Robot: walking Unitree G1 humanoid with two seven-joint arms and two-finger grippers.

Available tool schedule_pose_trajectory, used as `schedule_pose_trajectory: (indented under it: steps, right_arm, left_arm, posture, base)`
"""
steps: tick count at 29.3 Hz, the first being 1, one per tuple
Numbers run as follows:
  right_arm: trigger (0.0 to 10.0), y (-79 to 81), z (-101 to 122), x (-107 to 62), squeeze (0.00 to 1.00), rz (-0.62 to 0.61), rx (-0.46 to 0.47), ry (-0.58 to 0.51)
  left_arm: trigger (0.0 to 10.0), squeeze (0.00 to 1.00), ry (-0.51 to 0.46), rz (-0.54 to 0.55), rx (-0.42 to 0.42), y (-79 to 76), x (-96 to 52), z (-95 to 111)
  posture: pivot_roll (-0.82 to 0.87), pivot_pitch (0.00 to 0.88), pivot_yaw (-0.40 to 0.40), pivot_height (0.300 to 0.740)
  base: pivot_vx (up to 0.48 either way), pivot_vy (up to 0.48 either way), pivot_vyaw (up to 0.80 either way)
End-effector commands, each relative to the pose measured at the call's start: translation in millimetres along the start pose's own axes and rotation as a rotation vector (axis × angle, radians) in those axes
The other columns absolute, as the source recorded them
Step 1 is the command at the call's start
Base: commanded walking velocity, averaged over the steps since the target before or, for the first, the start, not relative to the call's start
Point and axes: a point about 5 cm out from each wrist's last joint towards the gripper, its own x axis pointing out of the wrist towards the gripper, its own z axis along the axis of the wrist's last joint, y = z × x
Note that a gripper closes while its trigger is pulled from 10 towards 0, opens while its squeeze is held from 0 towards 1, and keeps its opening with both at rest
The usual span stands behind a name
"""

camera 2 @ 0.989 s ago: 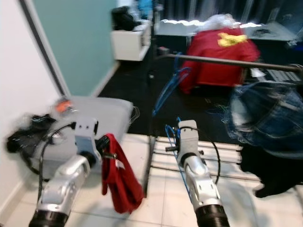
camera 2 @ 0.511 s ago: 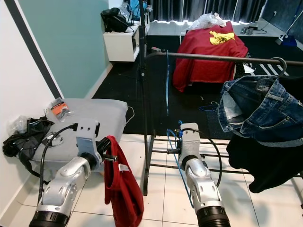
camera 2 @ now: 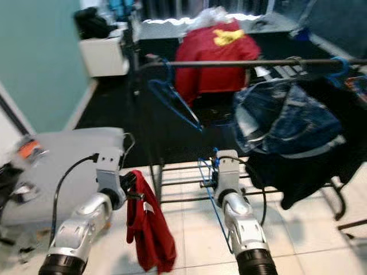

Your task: Hang hanger

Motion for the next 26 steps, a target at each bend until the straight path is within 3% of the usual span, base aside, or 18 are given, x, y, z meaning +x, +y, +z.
schedule_pose_trajectory:
  steps: [1, 3, 8, 15, 26]
  right_arm:
    - [10.0, 11.3, 0, 3.1, 0.00, 0.059, -0.018, 0.019]
    - [10.0, 13.7, -1, 3.8, 0.00, 0.090, -0.036, 0.031]
    - [10.0, 17.0, -1, 6.2, 0.00, 0.150, -0.065, 0.035]
    - [10.0, 18.8, 8, 8.1, 0.00, 0.140, -0.015, -0.022]
    - [10.0, 14.5, 15, 6.9, 0.00, 0.114, 0.027, -0.061]
  left_arm:
    - [10.0, 0.00, -0.019, 0.043, -0.022, 3.5, 2.3, 0]
    - [10.0, 0.00, -0.030, 0.055, -0.005, 1.0, 3.9, 2]
    - [10.0, 0.00, -0.049, 0.074, 0.023, -2.5, 0.3, 4]
    - [10.0, 0.00, -0.051, 0.077, 0.016, 1.8, -5.6, 5]
    - [10.0, 0.00, -0.050, 0.064, -0.009, 1.0, -1.7, 10]
  posture:
    - [0.00, 0.022, -0.047, 0.740]
    - [0.00, 0.025, -0.091, 0.740]
    - [0.01, 0.030, -0.109, 0.740]
    - [0.01, 0.032, -0.070, 0.740]
    - [0.00, 0.042, -0.037, 0.740]
  base:
    - [0.000, 0.000, 0.00]
    - [0.000, 0.000, 0.00]
    - [0.000, 0.000, 0.00]
    - [0.000, 0.000, 0.00]
    - [0.000, 0.000, 0.00]
